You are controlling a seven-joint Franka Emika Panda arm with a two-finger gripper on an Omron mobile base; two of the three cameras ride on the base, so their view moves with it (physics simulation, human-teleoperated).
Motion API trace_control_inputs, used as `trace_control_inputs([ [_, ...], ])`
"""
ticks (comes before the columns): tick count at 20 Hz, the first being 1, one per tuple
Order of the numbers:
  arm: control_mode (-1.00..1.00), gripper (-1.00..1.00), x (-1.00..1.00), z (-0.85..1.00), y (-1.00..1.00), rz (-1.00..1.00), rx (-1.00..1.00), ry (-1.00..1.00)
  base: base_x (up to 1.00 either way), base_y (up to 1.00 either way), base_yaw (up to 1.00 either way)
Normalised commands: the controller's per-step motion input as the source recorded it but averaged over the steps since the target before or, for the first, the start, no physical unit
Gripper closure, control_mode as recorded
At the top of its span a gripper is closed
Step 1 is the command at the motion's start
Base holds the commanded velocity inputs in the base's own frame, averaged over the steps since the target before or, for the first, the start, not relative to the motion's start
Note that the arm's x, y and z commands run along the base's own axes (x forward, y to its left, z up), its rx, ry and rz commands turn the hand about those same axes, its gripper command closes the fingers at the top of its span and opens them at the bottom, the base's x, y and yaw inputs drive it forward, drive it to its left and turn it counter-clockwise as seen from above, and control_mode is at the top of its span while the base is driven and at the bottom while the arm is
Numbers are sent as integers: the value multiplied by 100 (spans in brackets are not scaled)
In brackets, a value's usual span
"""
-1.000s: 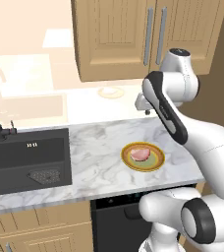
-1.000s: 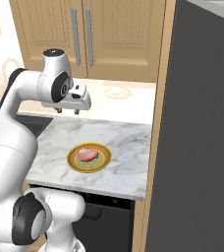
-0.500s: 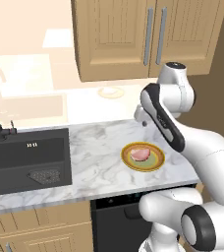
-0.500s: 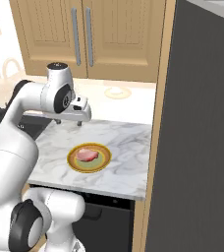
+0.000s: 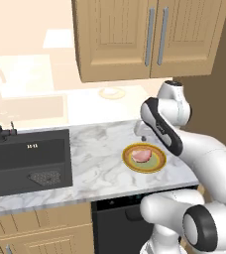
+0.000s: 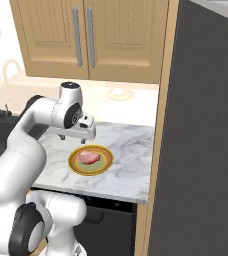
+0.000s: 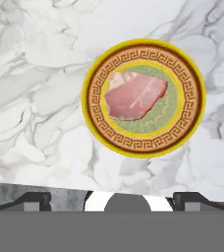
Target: Place the steak on the counter behind the older steak on the same shelf of the fridge to maintain FIFO order. Close the fridge door when finished.
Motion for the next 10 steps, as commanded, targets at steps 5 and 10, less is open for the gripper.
trace_control_inputs([
  [5,-100,-100,33,-46,-9,0,7,6,0,0,0],
  [10,-100,-100,16,-44,-6,0,1,2,0,0,0],
])
